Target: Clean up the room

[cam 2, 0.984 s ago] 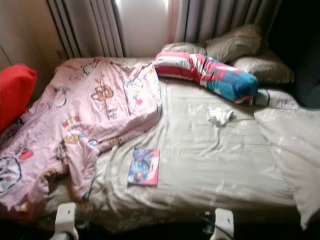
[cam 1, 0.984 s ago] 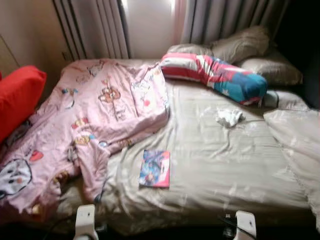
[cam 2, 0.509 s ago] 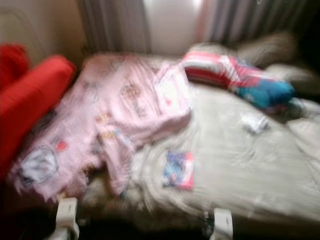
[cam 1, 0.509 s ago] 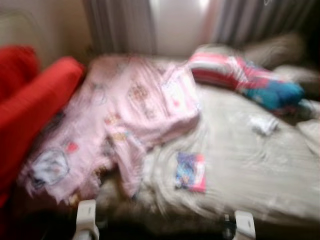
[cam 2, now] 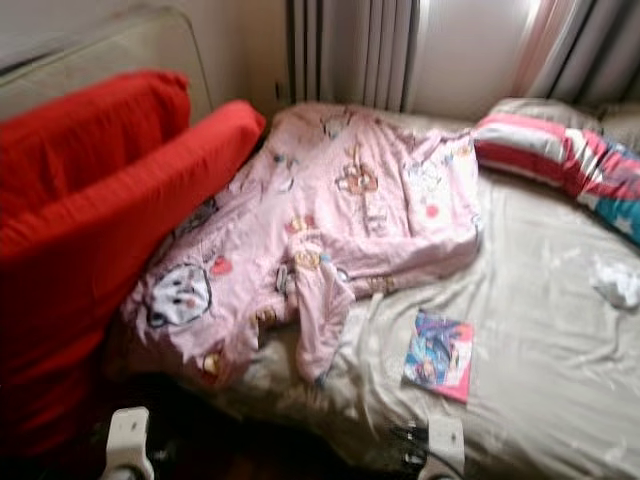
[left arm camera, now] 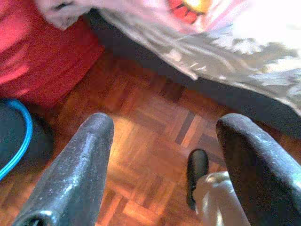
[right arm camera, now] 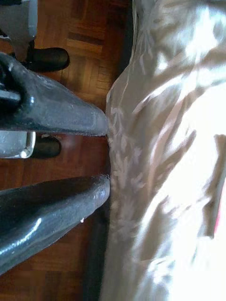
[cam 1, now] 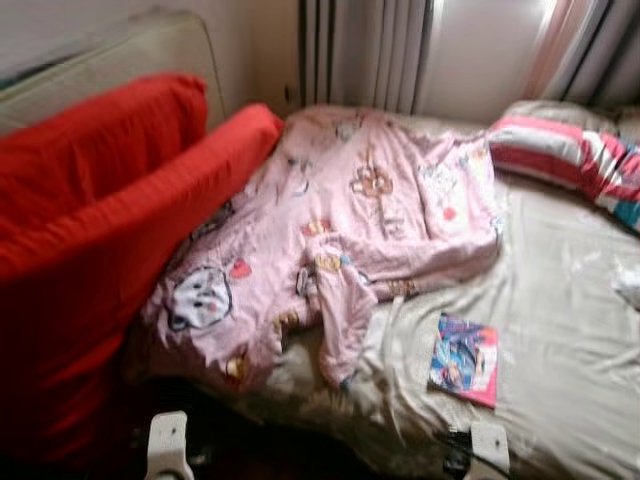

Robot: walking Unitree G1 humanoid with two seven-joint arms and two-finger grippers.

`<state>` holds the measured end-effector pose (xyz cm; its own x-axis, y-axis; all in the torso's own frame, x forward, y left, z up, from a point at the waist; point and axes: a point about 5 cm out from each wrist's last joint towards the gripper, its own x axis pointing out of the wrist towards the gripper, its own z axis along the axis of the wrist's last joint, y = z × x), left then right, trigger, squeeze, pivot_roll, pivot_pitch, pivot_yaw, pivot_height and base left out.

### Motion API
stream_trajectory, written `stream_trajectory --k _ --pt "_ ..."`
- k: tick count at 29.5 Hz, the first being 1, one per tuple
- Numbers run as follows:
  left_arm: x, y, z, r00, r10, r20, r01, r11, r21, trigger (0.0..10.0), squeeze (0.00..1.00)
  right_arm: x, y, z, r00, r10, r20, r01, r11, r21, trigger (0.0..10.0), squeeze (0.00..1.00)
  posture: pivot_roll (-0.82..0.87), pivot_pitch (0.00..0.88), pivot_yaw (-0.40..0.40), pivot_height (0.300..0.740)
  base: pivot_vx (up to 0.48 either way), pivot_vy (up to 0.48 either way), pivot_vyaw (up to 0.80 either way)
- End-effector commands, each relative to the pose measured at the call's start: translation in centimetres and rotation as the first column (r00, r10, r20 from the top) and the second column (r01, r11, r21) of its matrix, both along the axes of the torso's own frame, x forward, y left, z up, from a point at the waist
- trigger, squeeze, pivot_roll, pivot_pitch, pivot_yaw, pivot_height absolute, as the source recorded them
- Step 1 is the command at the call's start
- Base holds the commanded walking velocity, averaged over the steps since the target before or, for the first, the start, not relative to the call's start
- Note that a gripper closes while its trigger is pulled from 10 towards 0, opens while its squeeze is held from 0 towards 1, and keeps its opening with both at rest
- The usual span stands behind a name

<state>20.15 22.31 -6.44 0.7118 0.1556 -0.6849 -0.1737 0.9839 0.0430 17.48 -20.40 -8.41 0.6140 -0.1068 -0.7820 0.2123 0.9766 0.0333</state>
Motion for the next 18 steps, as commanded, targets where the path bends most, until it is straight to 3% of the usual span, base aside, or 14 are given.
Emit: stream_trajectory --k 1,8,18 --pt "0.1 -0.1 0.1 1.0 -0.003 0.017 0.003 1.0 -0.009 10.0 0.0 -0.3 -0.5 0.0 0.999 -0.033 0.006 0.033 0.999 -0.003 10.0 0.0 0.05 0.026 -0.001 0.74 0.0 0.0 0.0" --pt "0.2 -0.3 0.1 0.999 -0.032 0.021 0.032 0.999 0.004 10.0 0.0 -0.3 -0.7 0.0 1.0 -0.029 0.008 0.029 1.0 -0.004 10.0 0.0 0.04 0.026 -0.006 0.74 0.0 -0.039 0.0" --pt "1.5 -0.3 1.0 0.997 -0.012 0.08 0.012 1.0 0.008 10.0 0.0 -0.4 -0.8 0.0 0.998 -0.057 0.017 0.057 0.998 -0.004 10.0 0.0 0.04 0.031 -0.009 0.74 0.0 -0.457 0.0"
